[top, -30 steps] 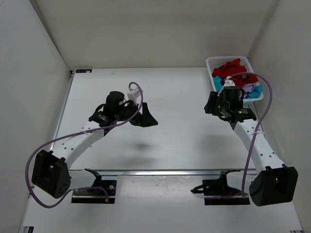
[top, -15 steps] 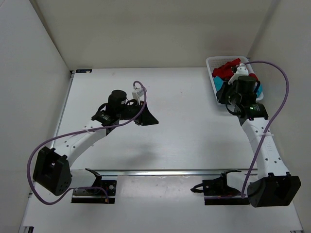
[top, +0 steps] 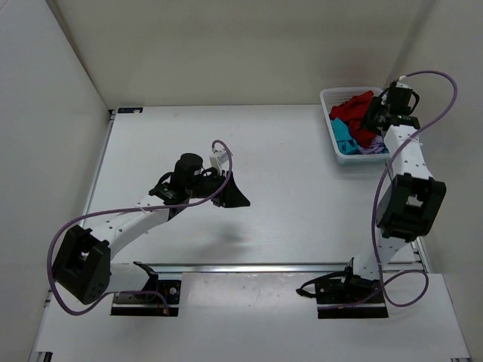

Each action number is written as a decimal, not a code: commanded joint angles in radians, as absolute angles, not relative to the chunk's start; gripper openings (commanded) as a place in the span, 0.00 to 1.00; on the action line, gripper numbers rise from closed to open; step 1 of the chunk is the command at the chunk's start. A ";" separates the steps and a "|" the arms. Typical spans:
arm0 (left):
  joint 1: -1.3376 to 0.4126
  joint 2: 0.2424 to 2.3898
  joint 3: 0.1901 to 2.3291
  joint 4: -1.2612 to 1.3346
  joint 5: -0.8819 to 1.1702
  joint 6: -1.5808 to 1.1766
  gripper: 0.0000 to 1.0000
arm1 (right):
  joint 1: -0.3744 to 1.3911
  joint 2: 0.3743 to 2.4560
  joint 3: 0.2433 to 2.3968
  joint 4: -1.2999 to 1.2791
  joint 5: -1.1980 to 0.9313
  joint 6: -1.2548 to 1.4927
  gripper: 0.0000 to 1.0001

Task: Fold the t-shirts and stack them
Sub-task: Grab crumpled tshirt from bin with the right arm, then move the tshirt to the center of the board

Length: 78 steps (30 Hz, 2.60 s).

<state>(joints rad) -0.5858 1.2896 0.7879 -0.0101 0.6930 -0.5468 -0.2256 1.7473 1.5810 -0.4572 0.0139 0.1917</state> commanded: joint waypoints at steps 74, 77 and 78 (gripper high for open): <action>-0.173 1.212 0.623 0.212 0.652 -0.862 0.49 | 0.570 1.236 1.623 -0.095 0.113 0.059 0.01; -0.140 1.227 0.617 0.184 0.598 -0.856 0.48 | 0.254 1.090 1.139 0.226 -0.215 0.352 0.00; -0.140 1.235 0.617 0.178 0.595 -0.851 0.47 | 0.195 1.063 0.967 0.263 -0.257 0.442 0.00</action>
<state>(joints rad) -0.1596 1.2358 0.6262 0.1967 0.6373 -0.8509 0.3779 1.1900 1.2816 0.0059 0.0307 0.0559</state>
